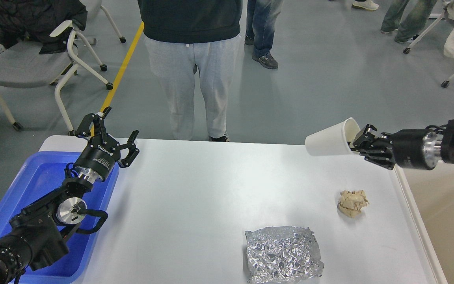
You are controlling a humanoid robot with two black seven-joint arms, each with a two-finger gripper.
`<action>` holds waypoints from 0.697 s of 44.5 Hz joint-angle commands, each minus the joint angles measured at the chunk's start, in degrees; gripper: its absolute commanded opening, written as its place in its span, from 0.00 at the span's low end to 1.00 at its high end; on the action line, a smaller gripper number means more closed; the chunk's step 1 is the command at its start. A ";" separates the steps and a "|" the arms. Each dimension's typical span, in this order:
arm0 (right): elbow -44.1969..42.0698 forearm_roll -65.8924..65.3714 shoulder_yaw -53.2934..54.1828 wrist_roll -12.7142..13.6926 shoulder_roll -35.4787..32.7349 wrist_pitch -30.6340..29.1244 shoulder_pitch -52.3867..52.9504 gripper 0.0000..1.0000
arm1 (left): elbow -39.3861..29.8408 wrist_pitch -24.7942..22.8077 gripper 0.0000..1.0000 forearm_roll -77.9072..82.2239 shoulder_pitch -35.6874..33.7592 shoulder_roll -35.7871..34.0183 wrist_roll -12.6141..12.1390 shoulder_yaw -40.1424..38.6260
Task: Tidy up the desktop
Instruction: 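Lift the cup and carry it over the white bin, releasing it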
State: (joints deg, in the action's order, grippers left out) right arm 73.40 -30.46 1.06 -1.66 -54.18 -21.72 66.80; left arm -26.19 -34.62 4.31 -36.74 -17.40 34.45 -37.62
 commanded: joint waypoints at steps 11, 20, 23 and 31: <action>-7.03 2.95 -0.97 2.46 -5.76 0.80 3.78 0.00 | 0.00 -0.01 1.00 0.00 0.00 0.00 0.00 0.00; -22.84 11.20 -0.80 2.89 -4.10 6.25 -0.35 0.00 | 0.00 -0.01 1.00 0.00 0.00 0.00 0.00 0.00; -28.91 14.54 -0.80 3.16 -1.90 7.92 -2.19 0.00 | 0.00 -0.01 1.00 0.00 0.00 0.00 0.00 0.00; -46.39 22.90 -0.62 4.56 5.22 10.91 -7.12 0.00 | 0.00 -0.01 1.00 0.00 0.00 0.00 0.00 0.00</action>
State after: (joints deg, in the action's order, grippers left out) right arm 47.62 -17.60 0.28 1.35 -55.82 -15.22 65.16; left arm -26.19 -34.65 4.30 -36.73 -17.40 34.45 -37.62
